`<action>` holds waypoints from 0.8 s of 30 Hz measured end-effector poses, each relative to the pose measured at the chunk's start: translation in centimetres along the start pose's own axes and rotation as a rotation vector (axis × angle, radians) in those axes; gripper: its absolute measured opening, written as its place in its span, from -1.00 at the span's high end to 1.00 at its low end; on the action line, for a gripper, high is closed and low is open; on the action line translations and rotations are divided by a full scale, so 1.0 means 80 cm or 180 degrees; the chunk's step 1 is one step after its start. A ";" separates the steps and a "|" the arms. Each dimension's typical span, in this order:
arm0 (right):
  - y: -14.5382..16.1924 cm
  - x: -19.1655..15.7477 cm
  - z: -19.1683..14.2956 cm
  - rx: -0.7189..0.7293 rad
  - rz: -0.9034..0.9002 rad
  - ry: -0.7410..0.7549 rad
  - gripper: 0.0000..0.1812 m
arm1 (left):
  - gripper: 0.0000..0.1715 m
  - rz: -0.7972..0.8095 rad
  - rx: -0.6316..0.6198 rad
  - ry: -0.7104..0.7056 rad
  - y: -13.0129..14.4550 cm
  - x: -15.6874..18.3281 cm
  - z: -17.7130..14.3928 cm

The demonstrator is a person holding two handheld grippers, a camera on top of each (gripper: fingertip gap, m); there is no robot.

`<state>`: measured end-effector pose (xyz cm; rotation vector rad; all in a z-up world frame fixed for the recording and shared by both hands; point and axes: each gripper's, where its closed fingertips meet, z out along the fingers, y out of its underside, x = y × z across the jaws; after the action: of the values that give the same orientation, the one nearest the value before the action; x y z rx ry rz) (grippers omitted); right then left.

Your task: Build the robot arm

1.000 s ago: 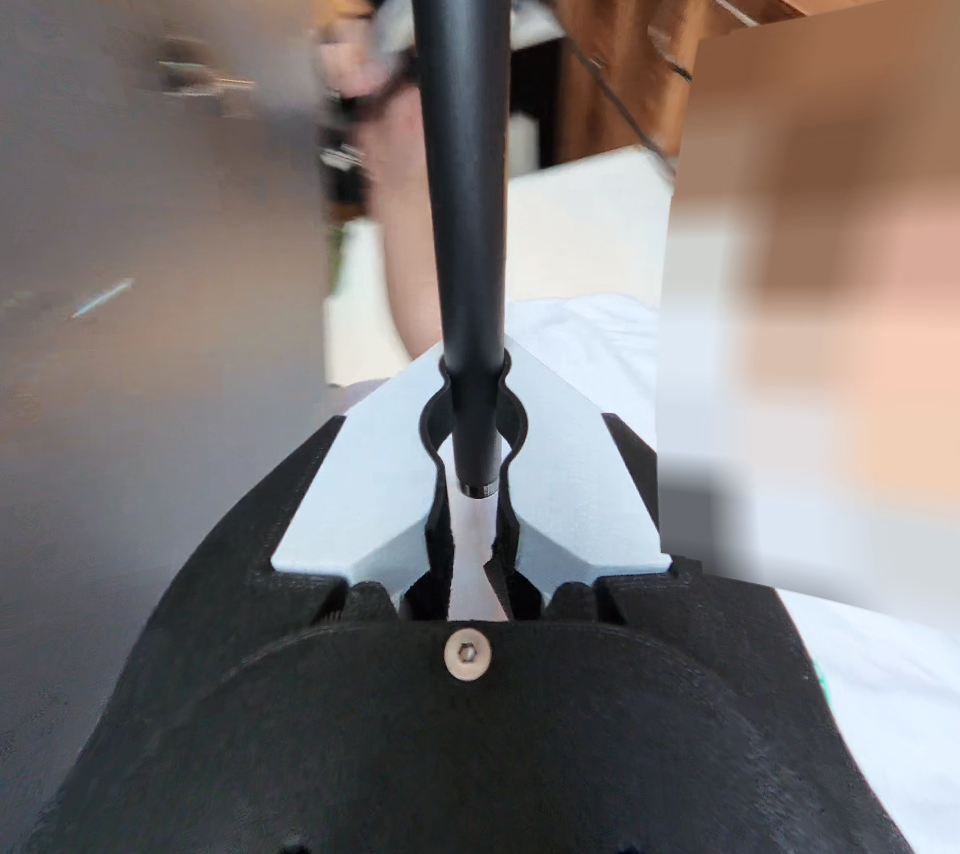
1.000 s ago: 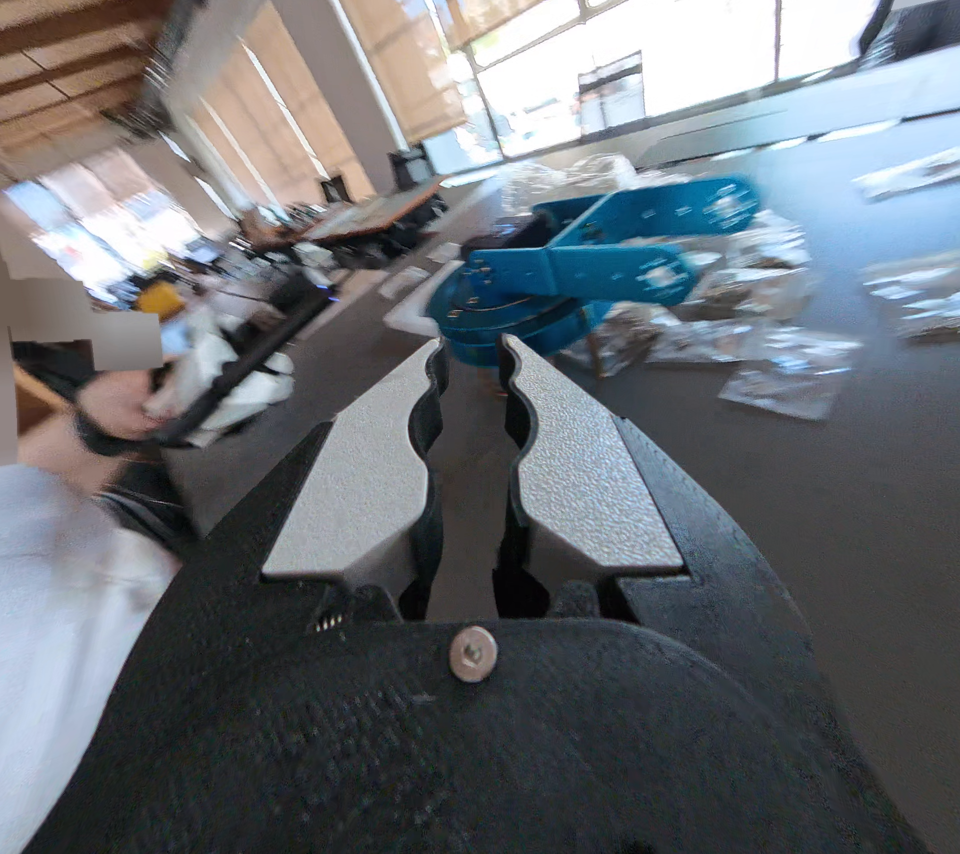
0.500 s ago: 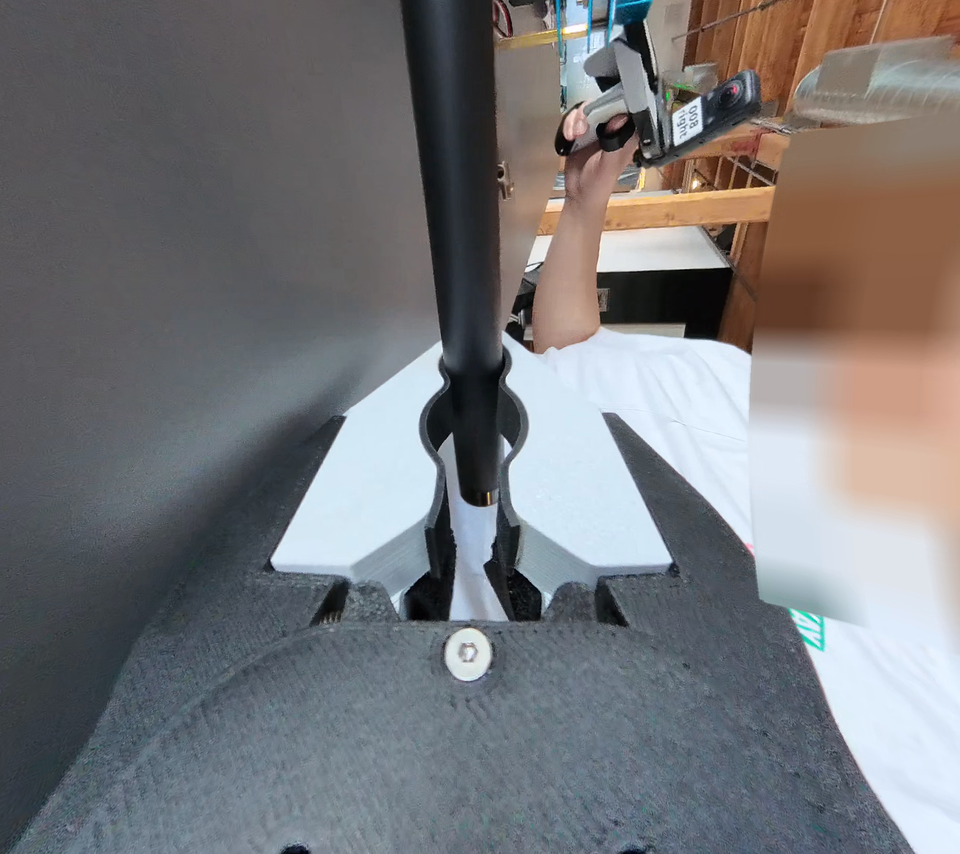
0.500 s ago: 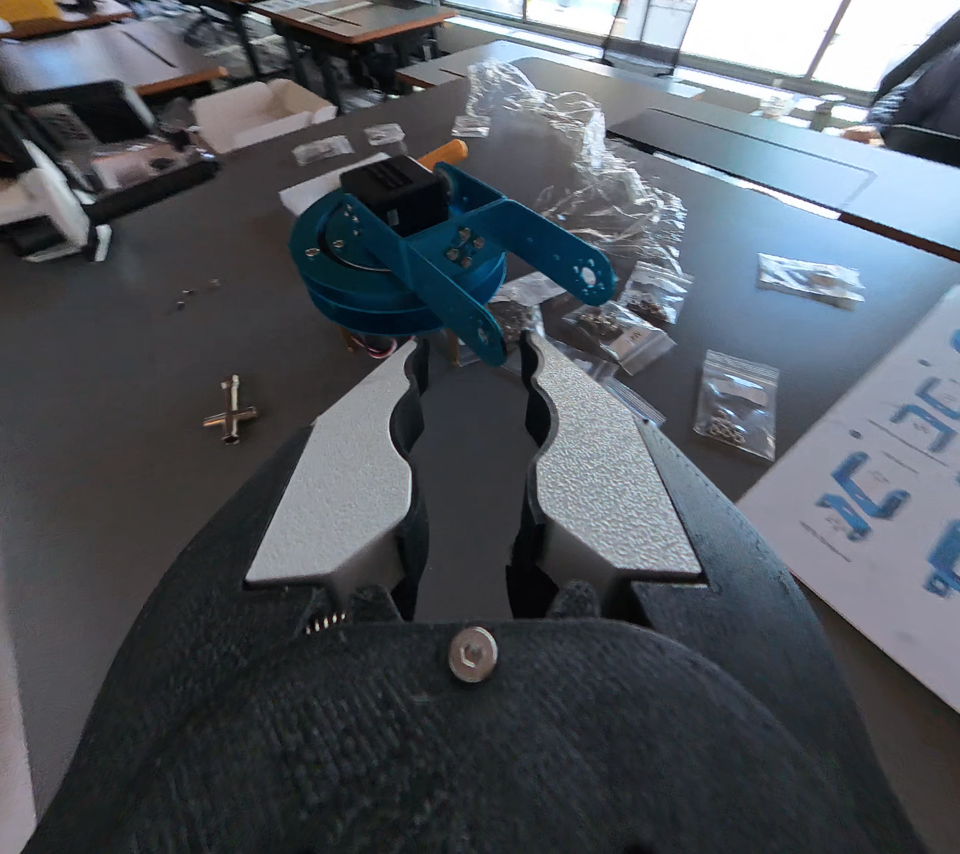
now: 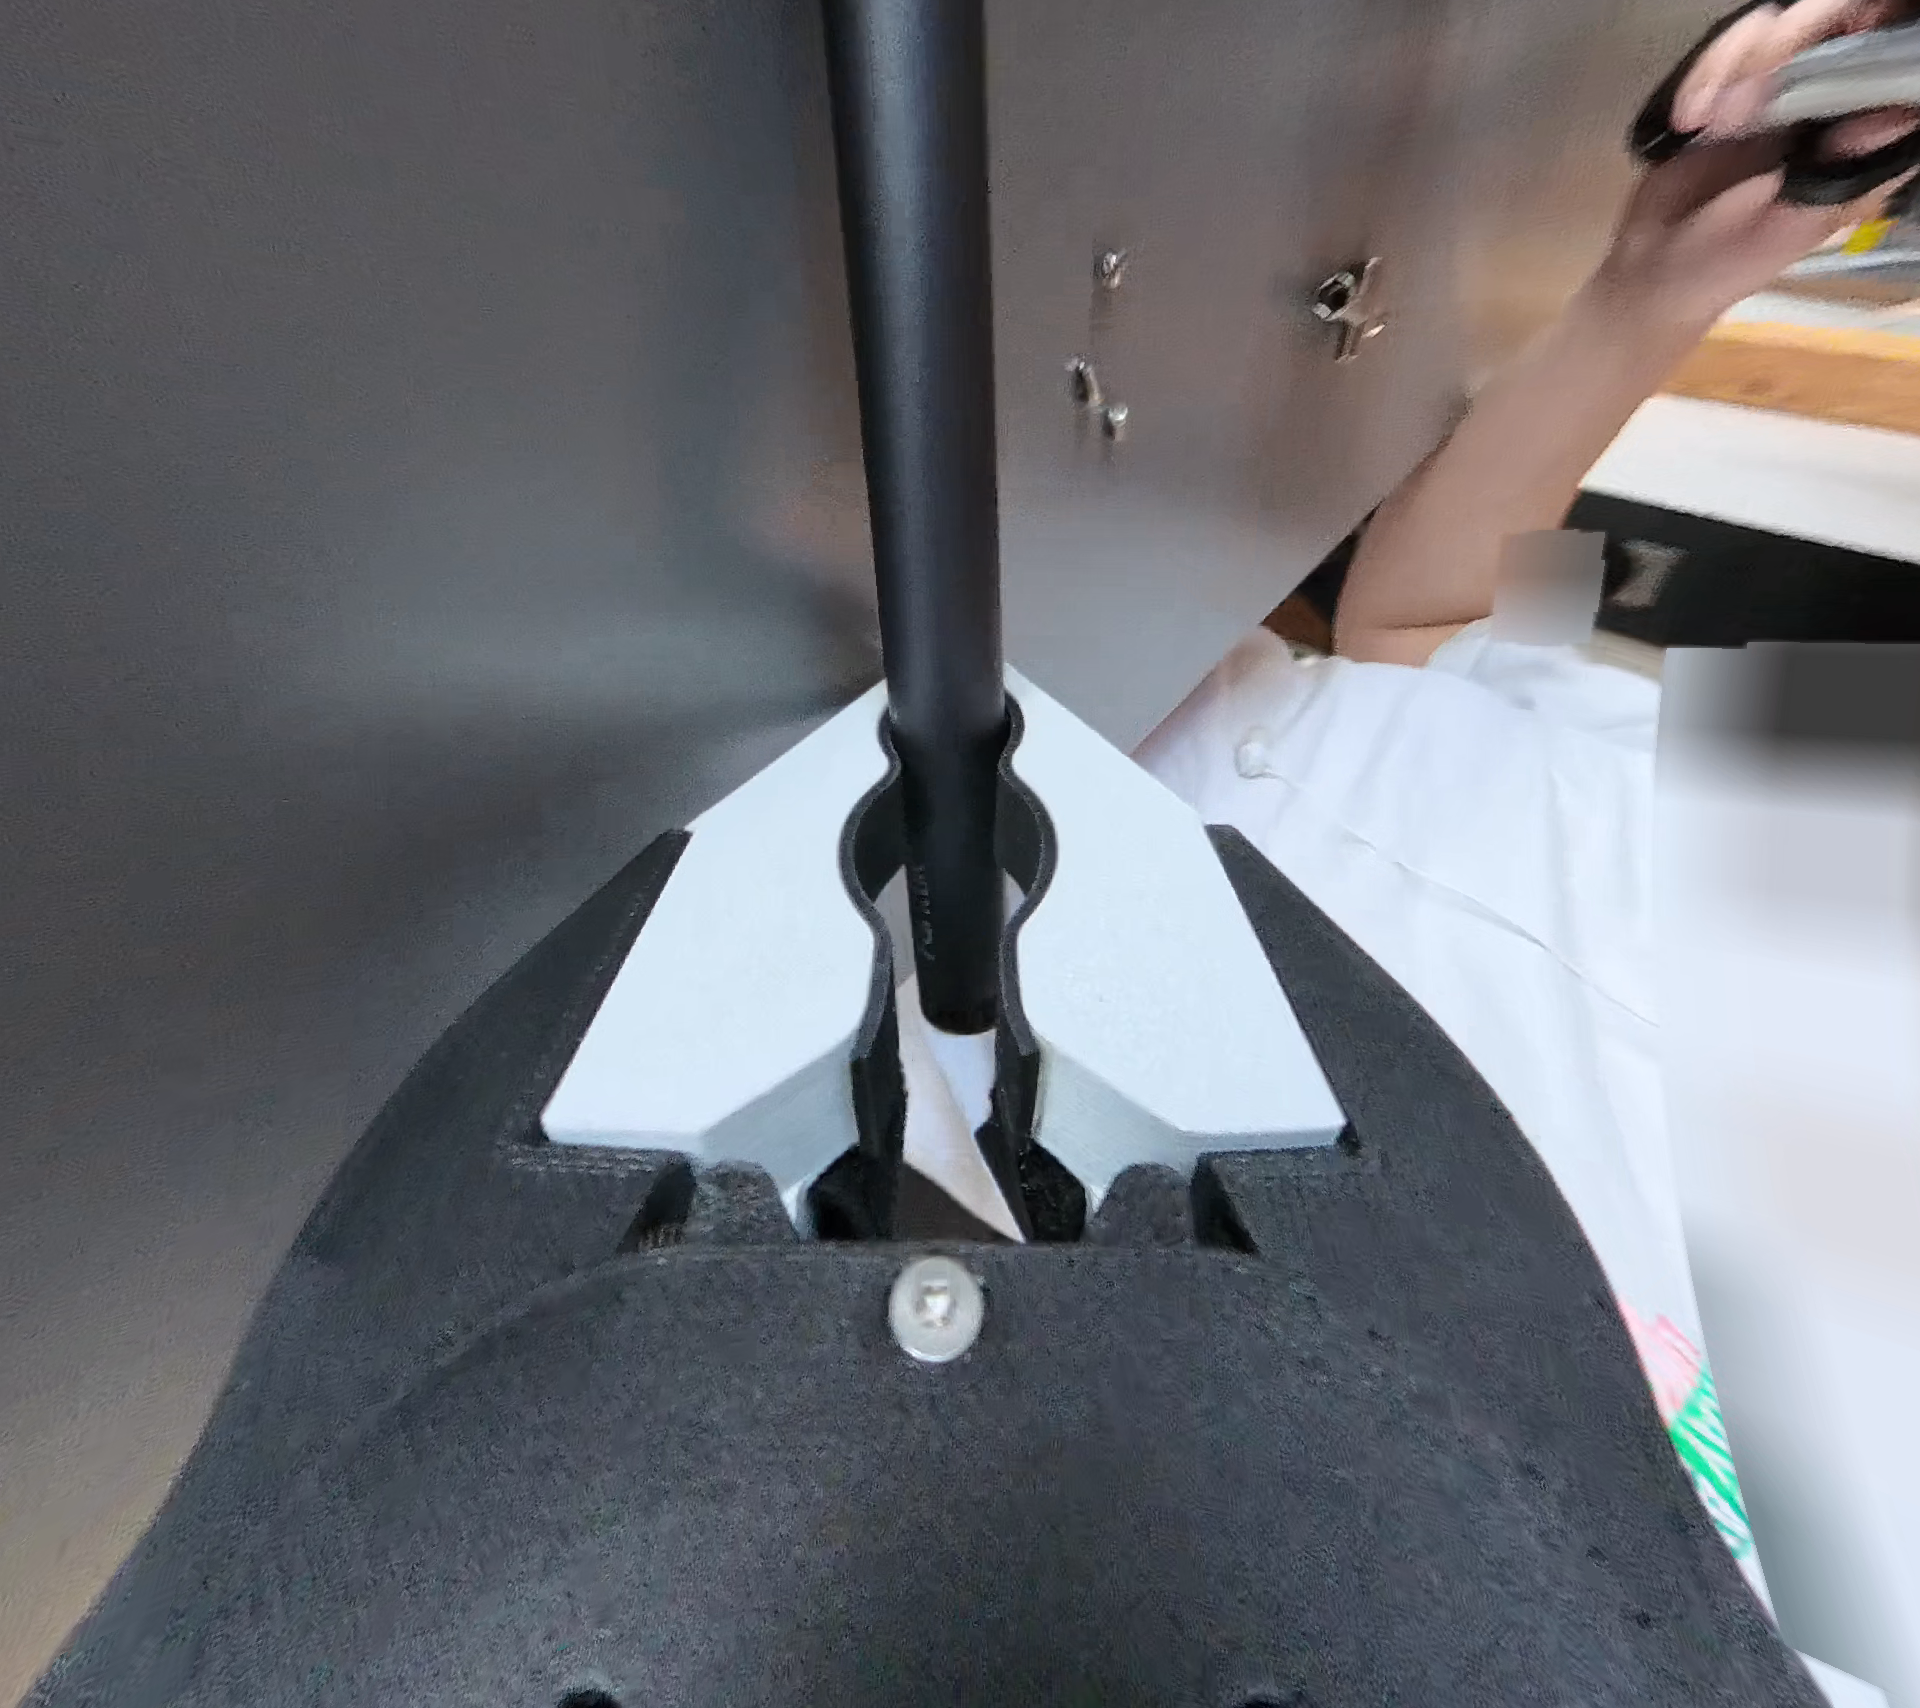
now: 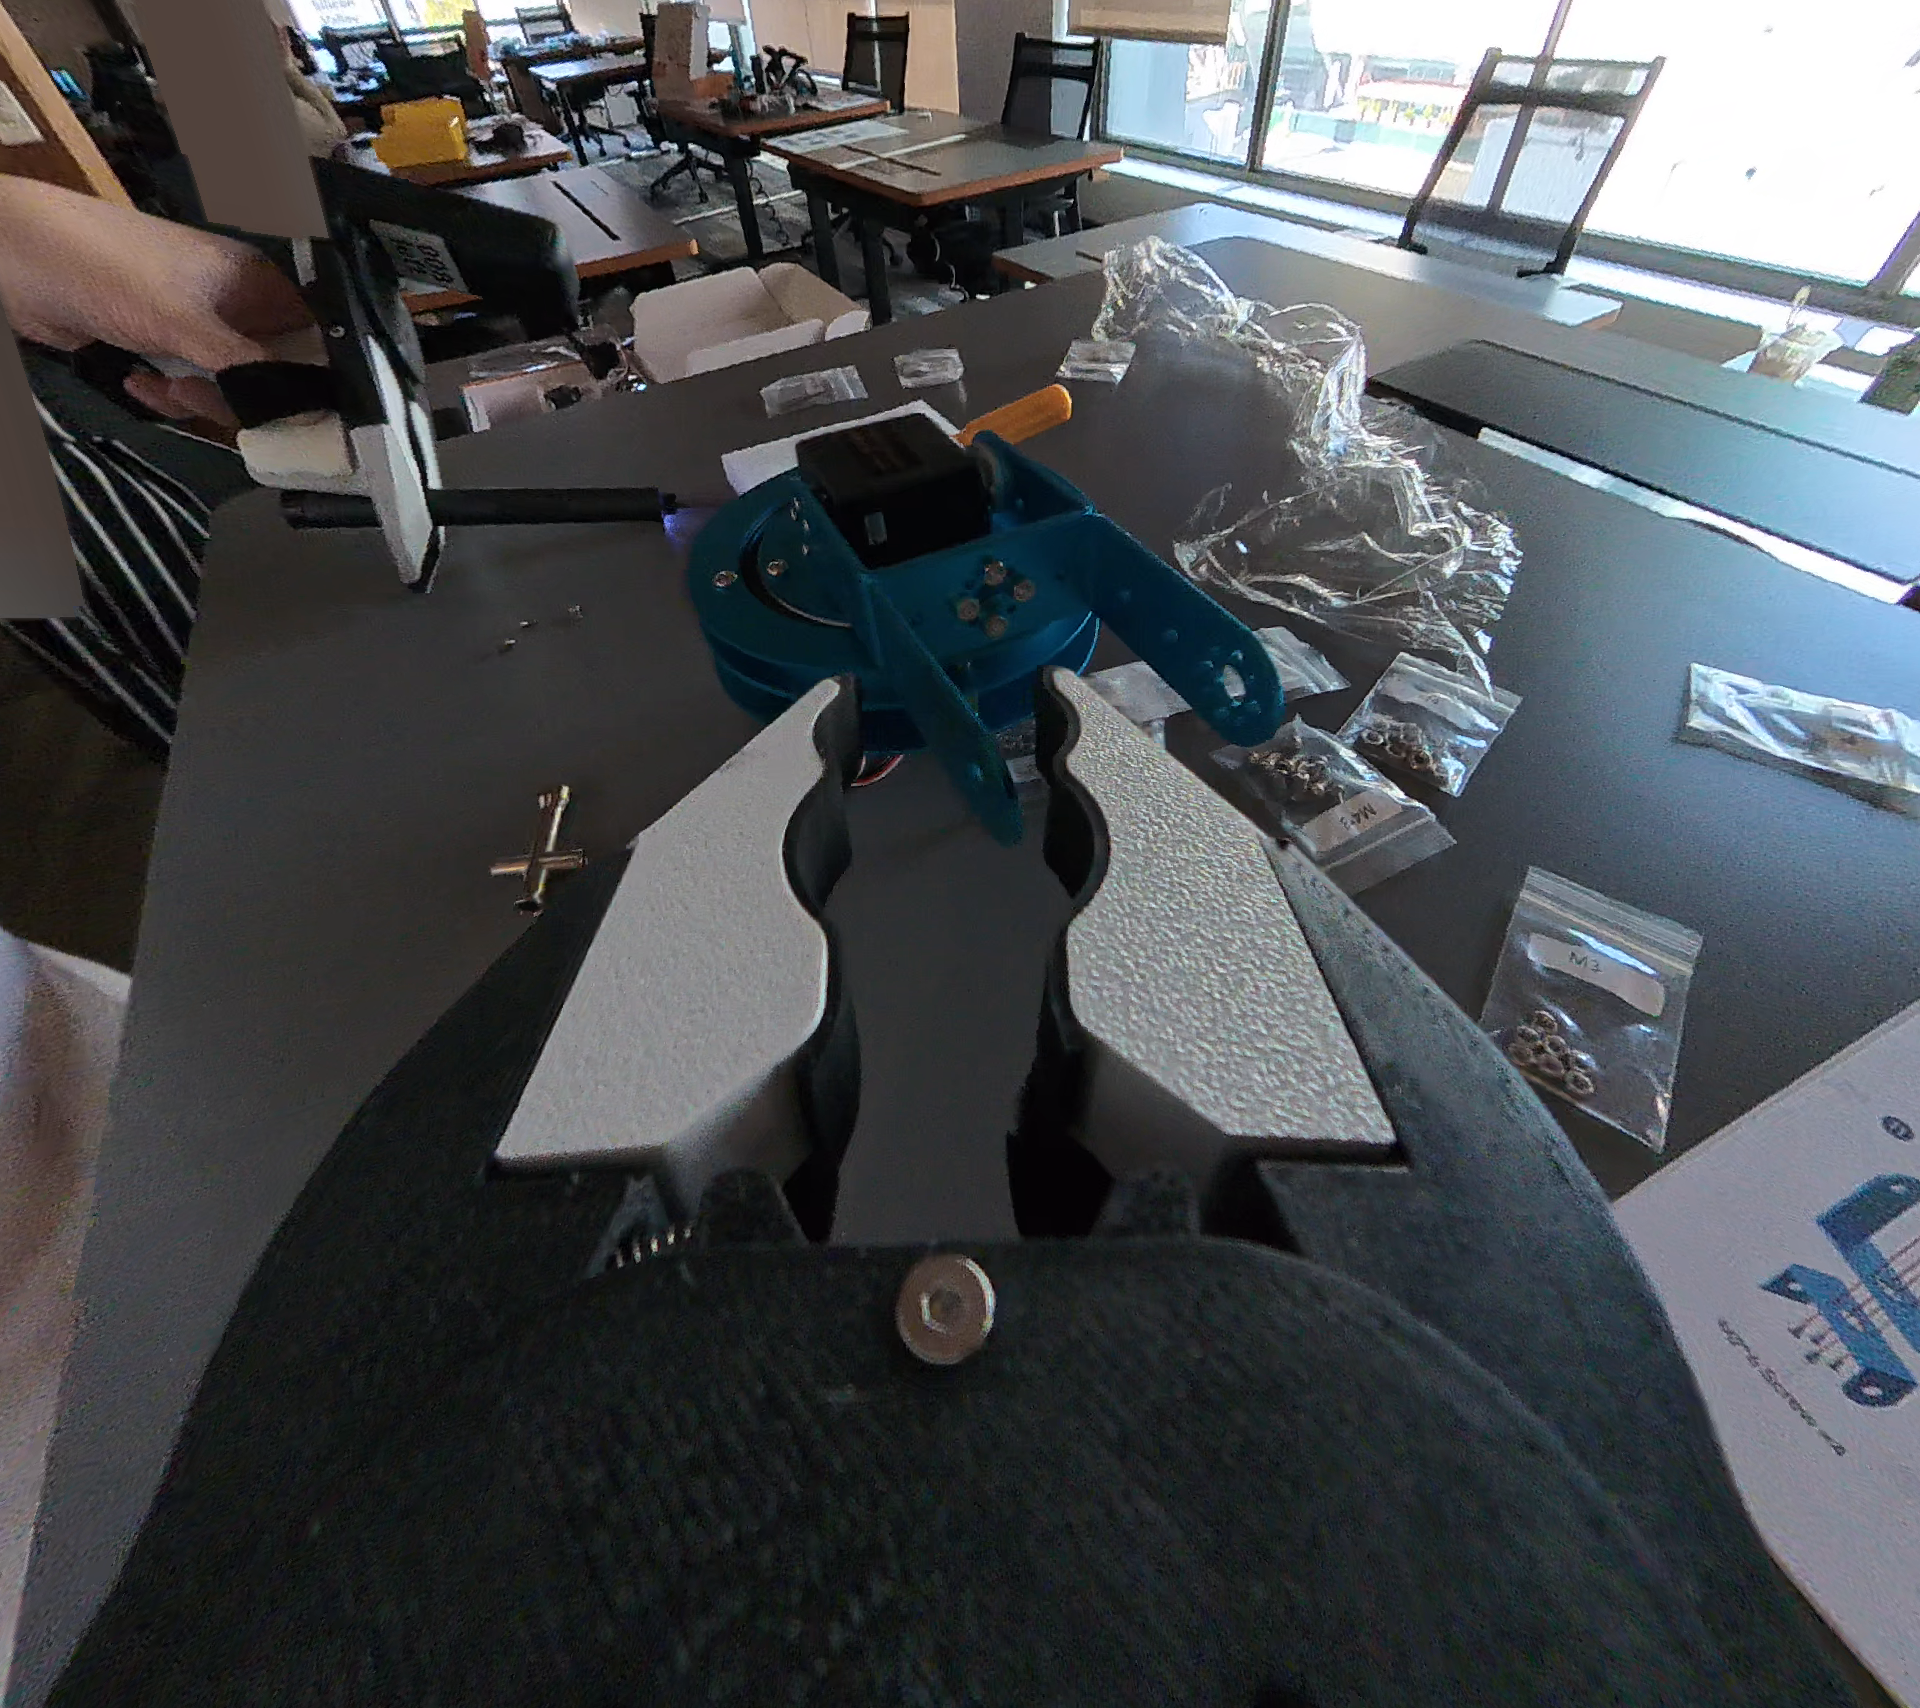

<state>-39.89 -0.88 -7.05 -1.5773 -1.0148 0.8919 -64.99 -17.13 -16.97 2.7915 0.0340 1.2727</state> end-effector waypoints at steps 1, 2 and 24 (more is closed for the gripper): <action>-0.002 0.002 -0.001 0.0013 -0.0033 0.0073 0.65 | 0.89 0.0070 -0.0055 -0.0093 0.003 0.001 0.002; -0.003 0.004 -0.001 0.0016 -0.0058 0.0124 0.65 | 0.88 0.0157 -0.0080 -0.0163 0.004 0.002 0.002; 0.006 -0.012 0.006 -0.0212 -0.0348 -0.0801 0.97 | 0.56 0.3982 0.1060 0.0661 -0.184 0.219 0.021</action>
<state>-40.59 -1.66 -7.53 -1.4733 -1.3076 1.0066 -52.07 -1.67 -5.99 2.8632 -1.8693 1.8019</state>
